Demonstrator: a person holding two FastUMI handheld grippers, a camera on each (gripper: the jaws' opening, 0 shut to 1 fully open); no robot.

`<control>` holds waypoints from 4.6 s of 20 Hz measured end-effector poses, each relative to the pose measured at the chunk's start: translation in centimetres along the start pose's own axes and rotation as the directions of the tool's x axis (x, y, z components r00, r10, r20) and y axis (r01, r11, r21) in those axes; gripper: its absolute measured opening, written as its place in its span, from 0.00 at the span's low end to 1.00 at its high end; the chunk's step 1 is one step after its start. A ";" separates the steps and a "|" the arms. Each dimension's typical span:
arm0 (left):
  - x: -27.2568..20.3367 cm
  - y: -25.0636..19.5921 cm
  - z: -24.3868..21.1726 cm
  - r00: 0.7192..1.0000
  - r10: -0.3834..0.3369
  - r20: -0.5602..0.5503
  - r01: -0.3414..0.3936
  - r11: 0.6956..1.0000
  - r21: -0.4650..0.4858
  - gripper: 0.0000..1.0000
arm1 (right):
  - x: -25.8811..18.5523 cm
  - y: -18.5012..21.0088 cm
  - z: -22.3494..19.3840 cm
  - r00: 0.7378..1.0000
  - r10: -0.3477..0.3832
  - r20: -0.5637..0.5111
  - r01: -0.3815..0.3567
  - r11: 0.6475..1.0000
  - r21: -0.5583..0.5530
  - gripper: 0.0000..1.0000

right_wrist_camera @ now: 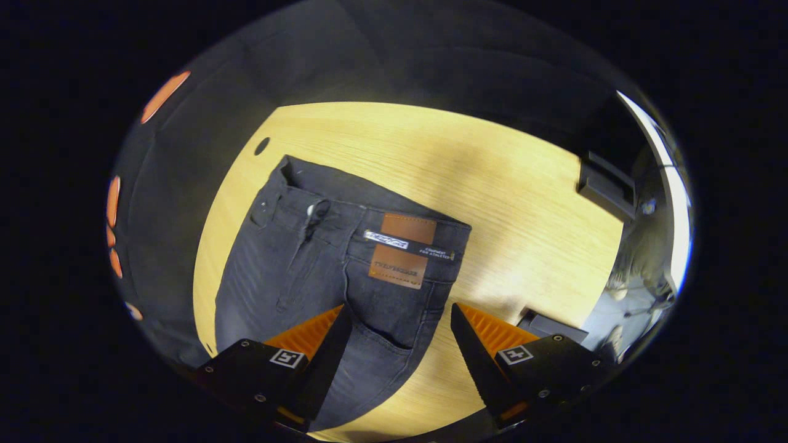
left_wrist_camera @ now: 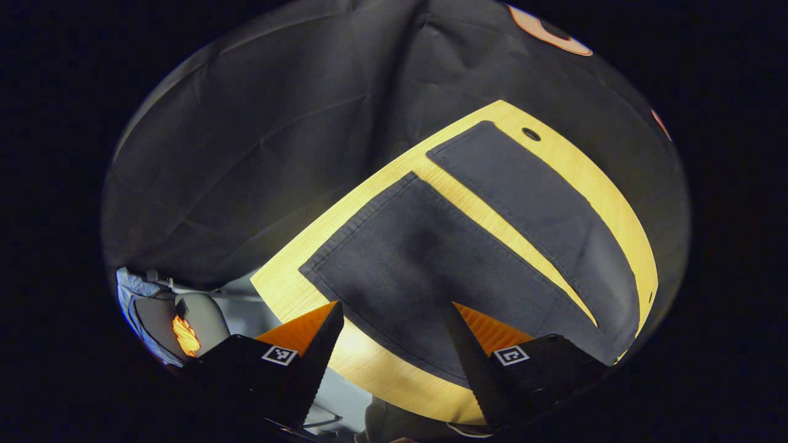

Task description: Grasp the waist and the cuffs of the jeans and fold them to make the two legs overlap; first hold the waist and fold one-third of the jeans toward the cuffs, then hold the cuffs and fold the remaining one-third in the same direction to finish folding.

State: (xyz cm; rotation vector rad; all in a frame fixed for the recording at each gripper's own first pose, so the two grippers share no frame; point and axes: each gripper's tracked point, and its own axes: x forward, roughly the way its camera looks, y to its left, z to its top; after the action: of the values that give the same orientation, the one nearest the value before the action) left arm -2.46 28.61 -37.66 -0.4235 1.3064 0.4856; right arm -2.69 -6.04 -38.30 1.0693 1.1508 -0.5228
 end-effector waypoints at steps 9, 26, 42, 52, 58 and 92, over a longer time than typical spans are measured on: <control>1.4 1.2 -0.6 0.989 0.033 -0.142 -0.047 0.994 -0.102 0.99 | 1.3 -1.6 0.9 0.980 -0.197 -0.011 0.195 0.973 -0.123 0.88; 6.0 1.4 0.5 0.969 0.011 -0.247 -0.052 0.986 -0.160 0.63 | 1.3 -1.6 1.0 0.964 -0.266 -0.009 0.253 0.928 -0.272 0.50; 1.4 -1.7 5.9 0.957 -0.289 -0.023 0.276 0.932 -0.234 0.02 | -1.5 1.5 1.6 0.995 0.100 0.014 -0.101 0.986 0.132 0.08; -2.2 -5.0 14.3 0.941 -0.304 0.150 0.329 0.924 -0.192 0.02 | -4.7 8.2 4.7 0.976 0.214 0.032 -0.217 0.967 0.134 0.08; 2.2 -2.9 12.6 0.984 -0.179 -0.013 0.170 0.954 -0.248 0.02 | -3.9 10.3 4.6 0.976 0.219 0.019 -0.219 0.971 0.095 0.08; 5.8 2.1 8.3 0.982 -0.088 -0.166 0.014 0.916 -0.400 0.12 | -3.6 11.3 4.7 0.971 0.240 0.004 -0.239 0.962 0.129 0.08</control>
State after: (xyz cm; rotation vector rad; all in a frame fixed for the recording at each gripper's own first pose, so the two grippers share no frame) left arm 4.13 35.53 -41.64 -0.8570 1.3676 0.6845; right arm 7.23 -5.83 -30.32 1.3055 0.9905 -0.4040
